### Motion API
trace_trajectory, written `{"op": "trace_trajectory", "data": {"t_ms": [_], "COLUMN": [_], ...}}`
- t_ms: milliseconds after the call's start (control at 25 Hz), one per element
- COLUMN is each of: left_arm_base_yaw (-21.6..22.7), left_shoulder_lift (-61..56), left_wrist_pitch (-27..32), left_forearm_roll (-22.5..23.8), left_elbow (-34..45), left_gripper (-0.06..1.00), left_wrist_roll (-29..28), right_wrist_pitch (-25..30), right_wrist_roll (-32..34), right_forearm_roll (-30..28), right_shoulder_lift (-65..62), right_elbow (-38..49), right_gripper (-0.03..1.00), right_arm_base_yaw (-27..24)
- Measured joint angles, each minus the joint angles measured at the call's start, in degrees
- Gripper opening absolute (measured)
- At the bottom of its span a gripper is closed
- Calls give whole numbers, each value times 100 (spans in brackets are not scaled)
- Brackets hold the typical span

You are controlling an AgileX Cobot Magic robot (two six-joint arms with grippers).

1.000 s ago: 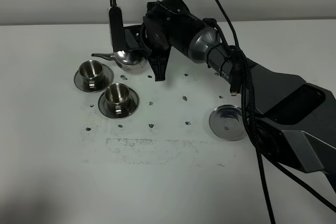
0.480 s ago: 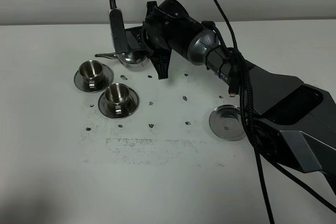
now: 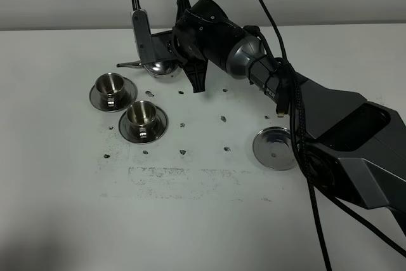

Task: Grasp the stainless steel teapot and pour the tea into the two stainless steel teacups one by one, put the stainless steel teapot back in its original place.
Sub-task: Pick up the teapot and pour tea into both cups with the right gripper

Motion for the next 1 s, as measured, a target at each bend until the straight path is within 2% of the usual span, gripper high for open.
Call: {"op": "trace_trajectory", "data": {"t_ms": [280,560,1000], "left_arm_base_yaw": [0,0,0], "left_shoulder_lift": [0,0,0], "left_wrist_pitch": [0,0,0], "left_forearm_roll": [0,0,0], "left_elbow": [0,0,0], "left_gripper": [72,72,72], "left_wrist_roll": [0,0,0], "right_wrist_pitch": [-24,-47,-81], "right_wrist_roll": [-65,-423,-642], "right_forearm_roll": [-197,-224,-278], "right_shoulder_lift": [0,0,0], "right_elbow": [0,0,0], "right_gripper": [17,17,17], "right_arm_base_yaw": [0,25,64]}}
